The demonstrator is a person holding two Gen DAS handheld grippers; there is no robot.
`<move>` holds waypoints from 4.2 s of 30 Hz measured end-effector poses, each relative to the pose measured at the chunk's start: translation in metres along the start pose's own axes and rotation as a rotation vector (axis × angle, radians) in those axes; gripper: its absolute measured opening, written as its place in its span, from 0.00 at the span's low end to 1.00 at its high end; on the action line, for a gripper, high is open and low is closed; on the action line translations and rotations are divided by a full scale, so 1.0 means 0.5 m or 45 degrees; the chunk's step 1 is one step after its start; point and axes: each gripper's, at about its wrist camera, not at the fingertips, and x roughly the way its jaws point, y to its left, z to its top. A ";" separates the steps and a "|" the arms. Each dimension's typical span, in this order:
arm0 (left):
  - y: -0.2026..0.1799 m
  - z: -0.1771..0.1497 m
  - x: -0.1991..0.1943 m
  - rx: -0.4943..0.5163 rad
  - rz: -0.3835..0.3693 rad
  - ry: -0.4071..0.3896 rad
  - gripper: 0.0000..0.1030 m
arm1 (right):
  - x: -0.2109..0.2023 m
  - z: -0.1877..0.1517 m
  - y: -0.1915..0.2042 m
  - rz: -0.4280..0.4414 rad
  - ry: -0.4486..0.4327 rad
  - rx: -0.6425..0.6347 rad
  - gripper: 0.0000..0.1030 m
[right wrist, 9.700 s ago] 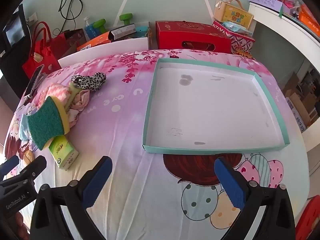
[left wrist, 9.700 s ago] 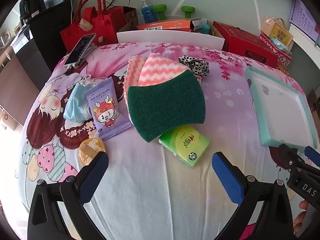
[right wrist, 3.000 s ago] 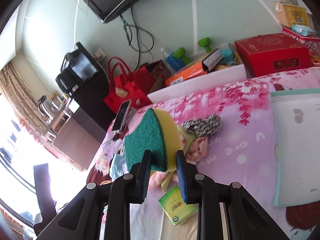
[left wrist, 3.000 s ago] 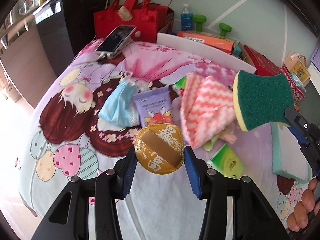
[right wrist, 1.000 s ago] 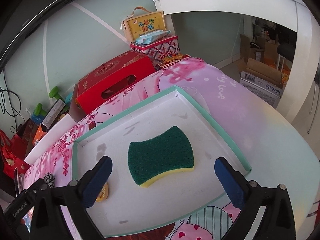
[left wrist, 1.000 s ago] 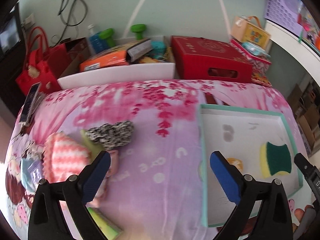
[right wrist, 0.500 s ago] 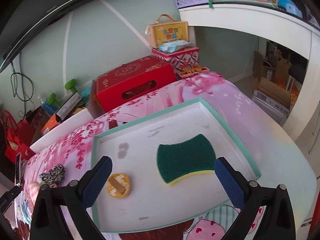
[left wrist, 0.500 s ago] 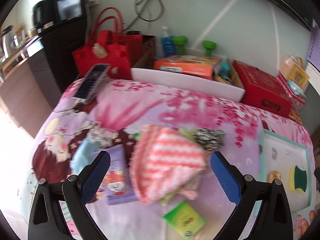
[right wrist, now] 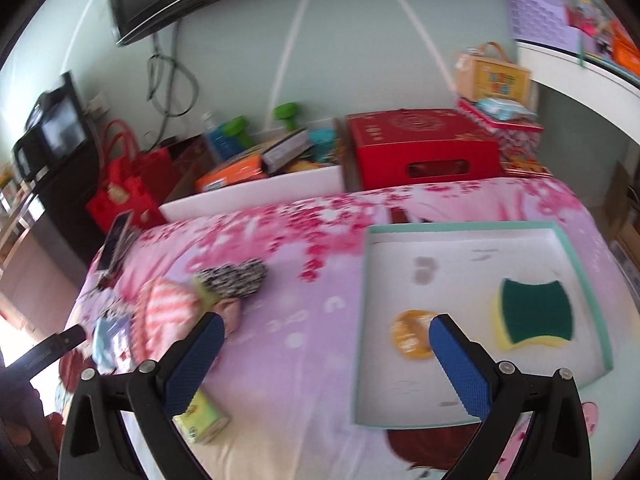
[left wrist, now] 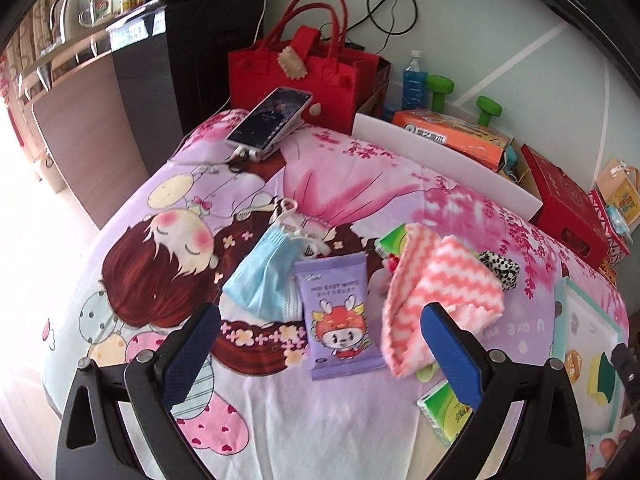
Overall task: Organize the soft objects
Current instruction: 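Move both tools back toward the green tissue pack and wipes packet, then grasp the purple wipes packet with the left gripper while the right grasps the green tissue pack, then carry the wipes packet and tissue pack into the tray and release both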
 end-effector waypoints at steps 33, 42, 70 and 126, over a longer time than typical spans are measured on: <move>0.028 -0.033 0.164 -0.171 -0.024 0.349 0.97 | 0.193 -0.209 0.247 0.101 0.535 -0.455 1.00; 0.015 -0.020 0.186 -0.199 -0.016 0.335 0.97 | 0.204 -0.216 0.256 0.078 0.521 -0.500 1.00; 0.027 -0.022 0.182 -0.270 -0.074 0.328 0.50 | 0.207 -0.187 0.234 0.121 0.416 -0.470 1.00; -0.331 -0.079 -0.018 0.356 -0.443 0.105 0.50 | 0.063 -0.029 -0.134 -0.181 0.135 0.166 0.61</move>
